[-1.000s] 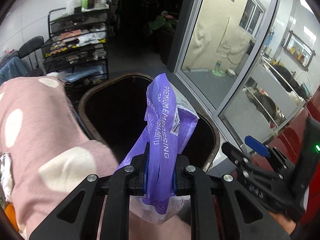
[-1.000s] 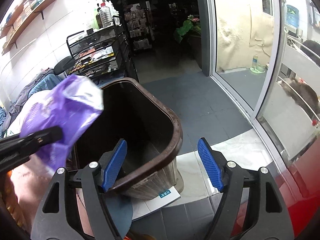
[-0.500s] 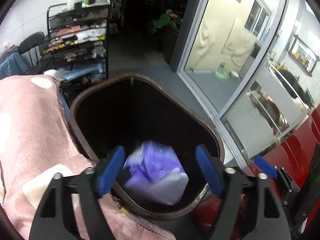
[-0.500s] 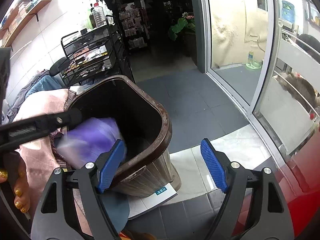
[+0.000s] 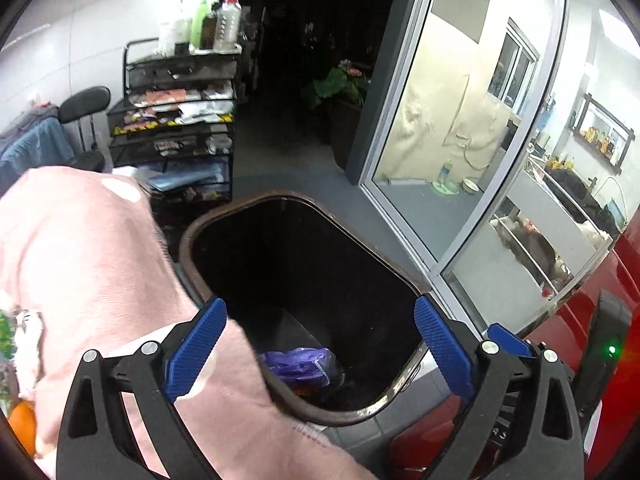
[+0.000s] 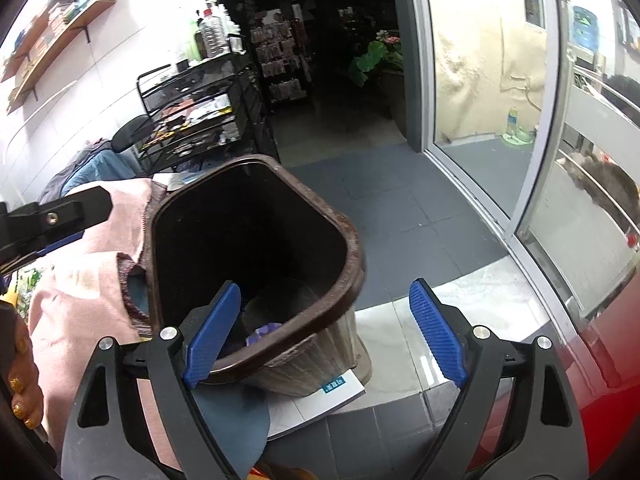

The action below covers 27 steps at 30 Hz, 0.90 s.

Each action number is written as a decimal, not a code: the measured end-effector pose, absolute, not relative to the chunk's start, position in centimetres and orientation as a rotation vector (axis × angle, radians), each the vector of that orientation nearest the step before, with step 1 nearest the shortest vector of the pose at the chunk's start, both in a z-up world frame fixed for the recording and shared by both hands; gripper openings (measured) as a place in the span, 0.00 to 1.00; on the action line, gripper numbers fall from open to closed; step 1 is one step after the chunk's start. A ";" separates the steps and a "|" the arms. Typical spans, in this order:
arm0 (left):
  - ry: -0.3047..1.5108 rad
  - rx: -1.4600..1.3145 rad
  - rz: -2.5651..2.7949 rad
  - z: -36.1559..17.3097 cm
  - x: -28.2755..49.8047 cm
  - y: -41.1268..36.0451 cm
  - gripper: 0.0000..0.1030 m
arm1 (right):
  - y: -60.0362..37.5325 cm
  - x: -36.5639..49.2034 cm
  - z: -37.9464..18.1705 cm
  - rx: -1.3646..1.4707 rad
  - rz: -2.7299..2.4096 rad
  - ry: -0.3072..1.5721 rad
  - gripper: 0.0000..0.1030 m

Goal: Collect trash
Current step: 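Lower the purple bag into the bin and open the left tool, then grasp the crumpled white paper with the left tool while the right tool grasps the pink snack bag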

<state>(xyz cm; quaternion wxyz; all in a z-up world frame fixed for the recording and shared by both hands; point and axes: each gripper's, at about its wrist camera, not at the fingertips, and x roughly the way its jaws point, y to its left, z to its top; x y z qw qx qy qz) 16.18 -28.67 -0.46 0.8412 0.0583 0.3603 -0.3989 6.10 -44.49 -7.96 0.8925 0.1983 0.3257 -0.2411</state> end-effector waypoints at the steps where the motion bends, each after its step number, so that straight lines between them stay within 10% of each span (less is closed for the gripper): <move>1: 0.754 0.118 -0.838 -0.3 16.0 -28.2 0.92 | -44.2 6.2 -7.8 0.407 -0.490 0.674 0.83; 27: 0.574 -0.179 -0.350 1.2 10.2 -1.5 0.95 | -24.1 12.0 -2.0 0.155 0.108 0.649 0.89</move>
